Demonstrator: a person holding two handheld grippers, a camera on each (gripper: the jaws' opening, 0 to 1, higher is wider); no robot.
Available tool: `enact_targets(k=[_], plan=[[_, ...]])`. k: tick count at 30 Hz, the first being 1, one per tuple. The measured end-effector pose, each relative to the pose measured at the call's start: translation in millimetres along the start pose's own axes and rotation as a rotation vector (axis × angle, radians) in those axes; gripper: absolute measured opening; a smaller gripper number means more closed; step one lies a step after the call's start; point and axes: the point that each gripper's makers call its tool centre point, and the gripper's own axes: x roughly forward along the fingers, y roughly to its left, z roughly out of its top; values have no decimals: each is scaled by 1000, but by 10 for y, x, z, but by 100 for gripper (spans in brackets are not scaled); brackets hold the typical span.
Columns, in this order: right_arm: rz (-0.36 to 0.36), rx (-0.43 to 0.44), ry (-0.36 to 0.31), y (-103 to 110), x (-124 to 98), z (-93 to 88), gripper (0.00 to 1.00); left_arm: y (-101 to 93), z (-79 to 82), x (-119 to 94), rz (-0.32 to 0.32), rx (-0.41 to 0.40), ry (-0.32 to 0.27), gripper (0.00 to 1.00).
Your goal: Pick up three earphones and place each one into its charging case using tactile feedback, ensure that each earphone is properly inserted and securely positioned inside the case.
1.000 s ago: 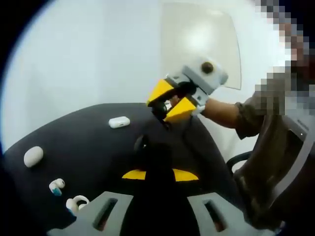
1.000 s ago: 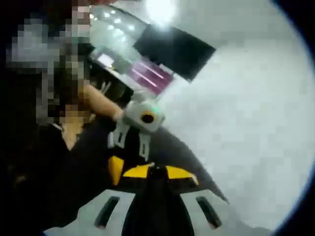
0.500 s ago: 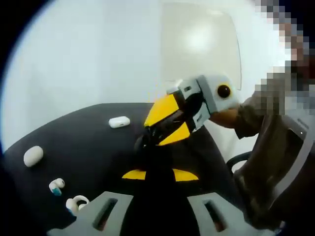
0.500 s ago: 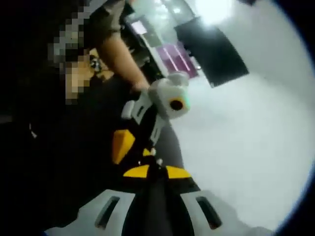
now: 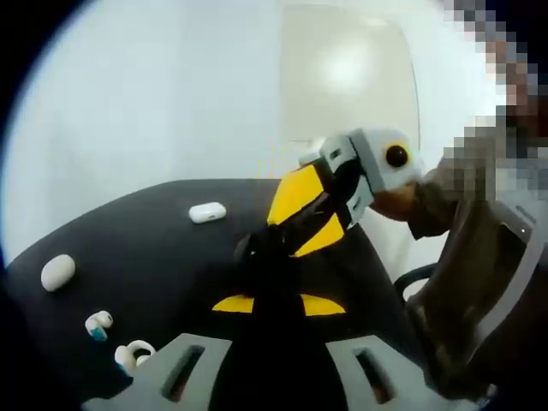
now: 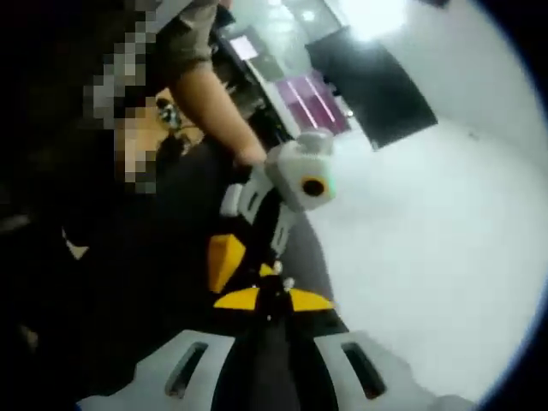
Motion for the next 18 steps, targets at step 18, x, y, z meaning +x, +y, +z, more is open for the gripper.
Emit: enact_targets(k=[18], plan=[[231, 862, -259, -164, -208, -267, 26, 22, 21, 20, 2, 0, 3, 15]])
